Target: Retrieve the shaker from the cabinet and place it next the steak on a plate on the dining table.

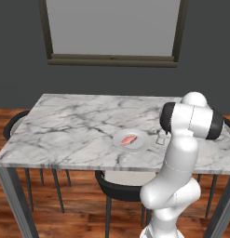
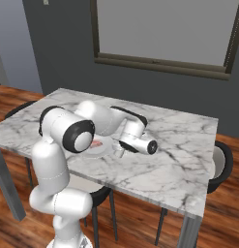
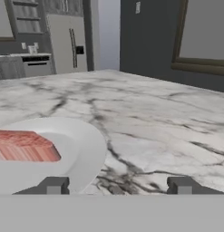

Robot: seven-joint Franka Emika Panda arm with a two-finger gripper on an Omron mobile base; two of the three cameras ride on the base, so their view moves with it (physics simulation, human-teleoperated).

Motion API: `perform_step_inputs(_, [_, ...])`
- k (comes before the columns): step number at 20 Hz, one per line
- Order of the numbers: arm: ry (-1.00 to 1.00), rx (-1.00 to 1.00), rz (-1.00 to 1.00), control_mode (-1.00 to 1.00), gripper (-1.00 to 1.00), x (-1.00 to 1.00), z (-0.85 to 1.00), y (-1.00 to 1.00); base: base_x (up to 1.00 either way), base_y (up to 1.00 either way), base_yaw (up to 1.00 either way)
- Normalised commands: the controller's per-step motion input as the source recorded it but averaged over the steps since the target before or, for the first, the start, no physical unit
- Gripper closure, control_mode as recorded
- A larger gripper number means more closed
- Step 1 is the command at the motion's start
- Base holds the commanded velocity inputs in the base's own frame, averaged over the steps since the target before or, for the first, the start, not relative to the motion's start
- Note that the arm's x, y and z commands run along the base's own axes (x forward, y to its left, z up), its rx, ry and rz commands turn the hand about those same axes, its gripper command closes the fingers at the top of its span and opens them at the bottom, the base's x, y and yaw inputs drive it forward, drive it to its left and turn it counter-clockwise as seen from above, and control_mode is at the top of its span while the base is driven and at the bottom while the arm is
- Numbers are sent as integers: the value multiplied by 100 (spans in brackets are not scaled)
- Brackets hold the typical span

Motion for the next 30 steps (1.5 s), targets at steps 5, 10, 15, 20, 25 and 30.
perform_step_inputs(5, [-19,-11,0,-100,-100,-40,-35,63,0,0,0])
perform_step_inputs(10, [-21,-10,0,-100,-100,-50,-20,54,0,0,0])
perform_step_inputs(15, [-13,-1,0,-100,-100,-34,2,6,0,0,0])
perform_step_inputs(20, [-7,0,0,-100,-100,-17,29,-34,0,0,0])
perform_step_inputs(25, [-4,0,3,-100,-100,0,44,-43,0,0,0])
perform_step_inputs(30, [-3,0,10,-100,-100,0,34,-11,0,0,0])
